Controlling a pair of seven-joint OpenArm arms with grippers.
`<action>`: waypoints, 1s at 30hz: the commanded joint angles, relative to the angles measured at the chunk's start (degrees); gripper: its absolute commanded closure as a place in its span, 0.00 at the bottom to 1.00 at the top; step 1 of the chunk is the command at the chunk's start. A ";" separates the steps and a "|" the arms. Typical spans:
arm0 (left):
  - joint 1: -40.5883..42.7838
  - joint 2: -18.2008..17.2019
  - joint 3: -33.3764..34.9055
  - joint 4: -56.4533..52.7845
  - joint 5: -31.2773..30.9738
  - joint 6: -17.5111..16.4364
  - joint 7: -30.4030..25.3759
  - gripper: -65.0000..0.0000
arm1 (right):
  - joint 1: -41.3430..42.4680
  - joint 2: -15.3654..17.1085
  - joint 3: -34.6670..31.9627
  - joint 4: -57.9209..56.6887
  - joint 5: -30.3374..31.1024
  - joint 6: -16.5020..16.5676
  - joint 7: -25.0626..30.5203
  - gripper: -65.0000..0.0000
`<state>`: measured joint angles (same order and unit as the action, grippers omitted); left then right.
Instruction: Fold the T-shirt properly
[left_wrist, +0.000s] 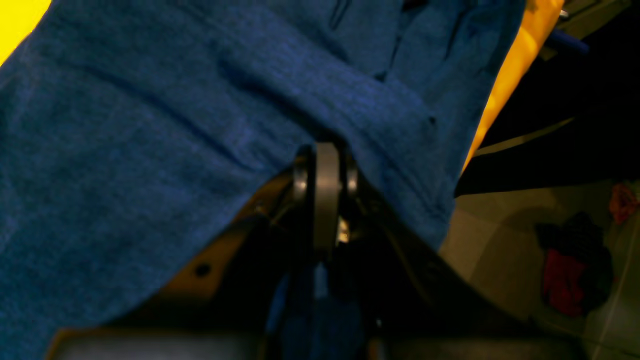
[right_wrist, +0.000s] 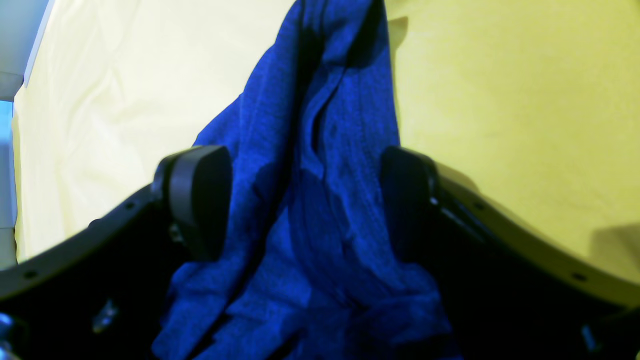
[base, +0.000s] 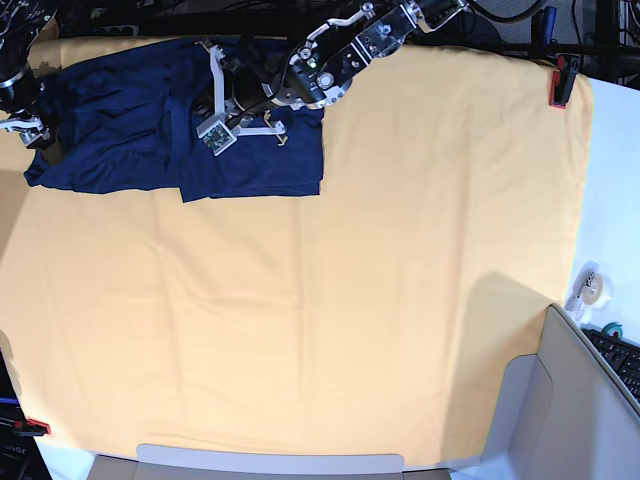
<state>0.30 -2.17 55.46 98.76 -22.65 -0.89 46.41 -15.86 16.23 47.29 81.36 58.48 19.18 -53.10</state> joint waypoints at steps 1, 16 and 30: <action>-0.60 0.81 0.05 1.24 -0.51 -0.30 -1.09 1.00 | -0.45 0.25 -0.21 -0.09 -2.26 -0.94 -2.77 0.29; -4.82 2.04 9.81 -1.93 -0.51 -0.39 -1.62 1.00 | -0.45 0.25 -0.21 -0.18 -2.26 -0.94 -2.77 0.29; -4.03 -6.40 -0.56 13.02 -0.51 -0.39 -8.57 1.00 | -1.68 2.28 3.48 4.57 -2.43 -0.94 -2.77 0.29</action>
<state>-3.66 -8.54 55.02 110.87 -22.94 -1.04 38.83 -16.75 16.67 49.67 85.14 56.16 18.81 -57.06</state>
